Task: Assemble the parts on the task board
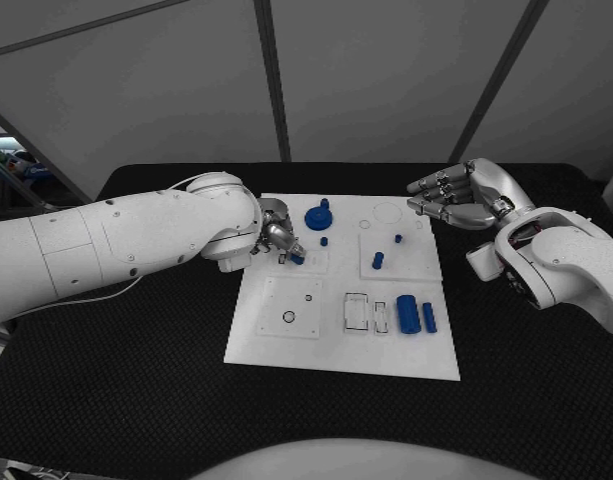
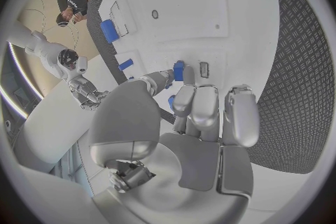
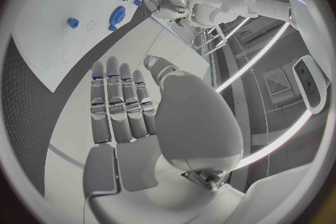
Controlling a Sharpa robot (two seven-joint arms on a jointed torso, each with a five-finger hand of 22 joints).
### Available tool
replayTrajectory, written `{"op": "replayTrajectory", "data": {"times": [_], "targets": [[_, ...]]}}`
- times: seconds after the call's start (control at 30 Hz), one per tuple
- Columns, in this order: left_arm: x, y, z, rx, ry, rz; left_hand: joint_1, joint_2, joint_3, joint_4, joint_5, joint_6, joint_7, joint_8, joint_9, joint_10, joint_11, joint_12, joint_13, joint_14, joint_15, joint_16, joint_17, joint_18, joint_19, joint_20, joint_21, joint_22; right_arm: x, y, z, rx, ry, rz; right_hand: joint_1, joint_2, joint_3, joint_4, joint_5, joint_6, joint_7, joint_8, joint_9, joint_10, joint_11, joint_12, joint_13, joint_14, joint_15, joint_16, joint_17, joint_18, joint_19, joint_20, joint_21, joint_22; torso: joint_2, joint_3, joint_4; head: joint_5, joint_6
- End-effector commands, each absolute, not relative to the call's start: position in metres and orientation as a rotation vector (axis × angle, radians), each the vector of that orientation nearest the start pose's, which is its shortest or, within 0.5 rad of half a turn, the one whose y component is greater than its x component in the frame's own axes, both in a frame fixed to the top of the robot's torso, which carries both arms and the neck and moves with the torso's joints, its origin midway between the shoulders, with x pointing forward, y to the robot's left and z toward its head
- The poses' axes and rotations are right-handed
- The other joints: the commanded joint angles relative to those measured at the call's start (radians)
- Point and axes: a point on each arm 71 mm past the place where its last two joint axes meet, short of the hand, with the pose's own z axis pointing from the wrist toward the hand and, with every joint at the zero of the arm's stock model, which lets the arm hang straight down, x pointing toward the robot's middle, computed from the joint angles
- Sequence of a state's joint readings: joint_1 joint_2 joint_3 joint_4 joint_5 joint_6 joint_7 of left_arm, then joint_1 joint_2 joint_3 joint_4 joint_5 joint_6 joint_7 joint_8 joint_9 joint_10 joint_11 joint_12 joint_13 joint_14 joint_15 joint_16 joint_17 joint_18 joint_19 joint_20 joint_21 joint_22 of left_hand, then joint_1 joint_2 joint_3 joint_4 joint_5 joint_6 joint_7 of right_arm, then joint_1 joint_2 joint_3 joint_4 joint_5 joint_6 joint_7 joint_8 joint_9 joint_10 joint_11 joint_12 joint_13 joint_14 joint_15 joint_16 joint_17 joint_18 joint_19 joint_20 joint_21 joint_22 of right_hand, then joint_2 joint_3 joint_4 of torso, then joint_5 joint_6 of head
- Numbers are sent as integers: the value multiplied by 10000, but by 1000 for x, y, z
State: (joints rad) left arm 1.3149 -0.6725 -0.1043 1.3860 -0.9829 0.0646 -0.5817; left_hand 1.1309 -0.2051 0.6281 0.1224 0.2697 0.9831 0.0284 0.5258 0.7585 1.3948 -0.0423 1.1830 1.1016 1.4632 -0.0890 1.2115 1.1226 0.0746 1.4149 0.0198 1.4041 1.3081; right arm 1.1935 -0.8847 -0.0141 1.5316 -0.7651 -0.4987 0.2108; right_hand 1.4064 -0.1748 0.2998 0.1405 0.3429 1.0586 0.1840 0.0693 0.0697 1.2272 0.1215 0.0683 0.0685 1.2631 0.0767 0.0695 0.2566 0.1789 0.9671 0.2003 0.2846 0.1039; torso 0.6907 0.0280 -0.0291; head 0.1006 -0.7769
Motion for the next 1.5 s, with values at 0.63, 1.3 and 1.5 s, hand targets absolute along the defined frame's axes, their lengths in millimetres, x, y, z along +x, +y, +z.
{"op": "replayTrajectory", "data": {"times": [0.63,1.3,1.5], "targets": [[511,172,-203,-2220,23150,-3678,-214,117,1552,-1559,22,176,-54,77,65,108,-66,-143,-163,173,-97,35,17,-146,113,-38,108,155,488,-223,-162,4314,14675,10989,-129,12,58,-26,47,-45,44,-29,-6,-61,9,-23,-11,-96,9,-48,-17,46,3,56,-51,-18,-3,2,0,-29,3],[514,167,-205,-2166,23296,-3608,-713,462,1007,-1215,-12,483,-209,132,213,288,-177,242,271,176,-181,32,20,-164,162,-120,143,261,487,-223,-162,4318,14708,10999,-136,15,60,-25,49,-46,45,-28,-6,-66,10,-24,-11,-99,10,-48,-19,46,3,57,-59,-23,3,6,-5,-78,-31],[514,166,-206,-2120,23378,-3559,-837,728,924,-1078,-3,527,-216,123,247,288,-183,267,297,176,-188,32,22,-170,173,-131,149,287,487,-223,-162,4318,14716,11002,-136,15,60,-25,49,-46,45,-28,-6,-66,10,-24,-11,-99,10,-48,-19,46,3,57,-59,-23,2,2,-6,-100,-46]]}}
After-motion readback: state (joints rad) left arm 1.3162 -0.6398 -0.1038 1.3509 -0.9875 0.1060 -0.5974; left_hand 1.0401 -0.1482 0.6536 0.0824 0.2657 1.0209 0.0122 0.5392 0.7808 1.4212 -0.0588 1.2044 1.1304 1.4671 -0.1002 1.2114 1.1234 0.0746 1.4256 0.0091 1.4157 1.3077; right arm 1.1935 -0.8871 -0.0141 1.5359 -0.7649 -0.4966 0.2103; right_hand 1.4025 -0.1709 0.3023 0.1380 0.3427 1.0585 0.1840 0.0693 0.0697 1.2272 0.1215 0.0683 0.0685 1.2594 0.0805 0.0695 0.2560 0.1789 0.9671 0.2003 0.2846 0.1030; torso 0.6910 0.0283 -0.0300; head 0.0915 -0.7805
